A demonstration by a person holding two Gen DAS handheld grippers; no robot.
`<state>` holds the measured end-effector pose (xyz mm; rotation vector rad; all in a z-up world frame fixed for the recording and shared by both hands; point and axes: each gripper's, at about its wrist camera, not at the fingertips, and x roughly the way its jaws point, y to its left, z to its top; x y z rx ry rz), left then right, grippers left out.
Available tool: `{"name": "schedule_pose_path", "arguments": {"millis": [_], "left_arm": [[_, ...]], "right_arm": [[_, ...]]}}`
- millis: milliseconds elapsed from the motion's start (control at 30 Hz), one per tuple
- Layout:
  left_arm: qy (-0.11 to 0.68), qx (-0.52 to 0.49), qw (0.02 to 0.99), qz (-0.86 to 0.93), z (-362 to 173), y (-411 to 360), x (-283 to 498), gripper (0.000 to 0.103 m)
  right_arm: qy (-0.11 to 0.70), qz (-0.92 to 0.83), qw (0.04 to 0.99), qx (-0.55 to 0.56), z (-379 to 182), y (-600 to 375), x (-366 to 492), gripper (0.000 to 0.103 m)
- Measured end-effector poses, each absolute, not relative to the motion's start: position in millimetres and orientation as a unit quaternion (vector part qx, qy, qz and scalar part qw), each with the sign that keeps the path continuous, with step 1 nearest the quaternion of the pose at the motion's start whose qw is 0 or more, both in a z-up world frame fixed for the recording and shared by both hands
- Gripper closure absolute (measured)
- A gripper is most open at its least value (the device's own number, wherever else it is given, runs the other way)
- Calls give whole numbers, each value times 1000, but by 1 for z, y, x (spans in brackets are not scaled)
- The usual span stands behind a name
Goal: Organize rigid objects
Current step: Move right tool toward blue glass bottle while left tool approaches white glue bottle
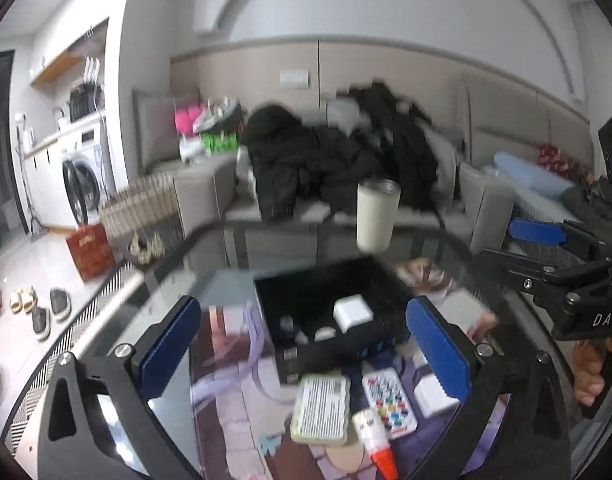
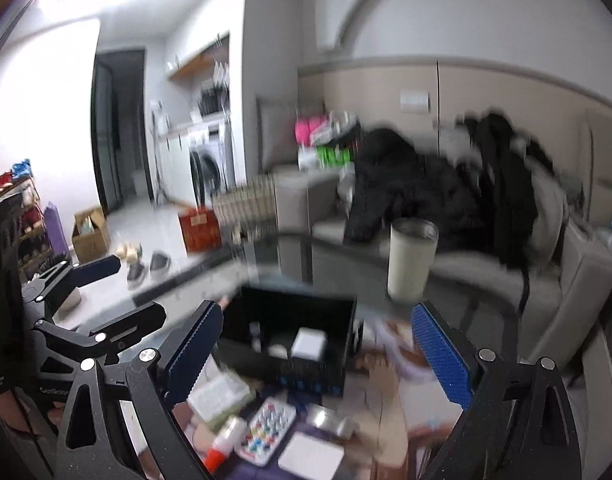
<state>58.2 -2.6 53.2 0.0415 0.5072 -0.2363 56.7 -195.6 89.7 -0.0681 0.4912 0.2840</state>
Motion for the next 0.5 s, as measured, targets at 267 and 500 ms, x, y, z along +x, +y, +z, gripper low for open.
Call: {"name": "schedule_pose_path", "arguments": {"millis": [267, 500], "left_arm": [[366, 16, 922, -122, 13, -7, 85, 1], [424, 41, 894, -142, -15, -26, 80, 2]], "right_arm": [[360, 148, 919, -54, 44, -190, 88, 6], [417, 154, 893, -71, 12, -184, 95, 11]]}}
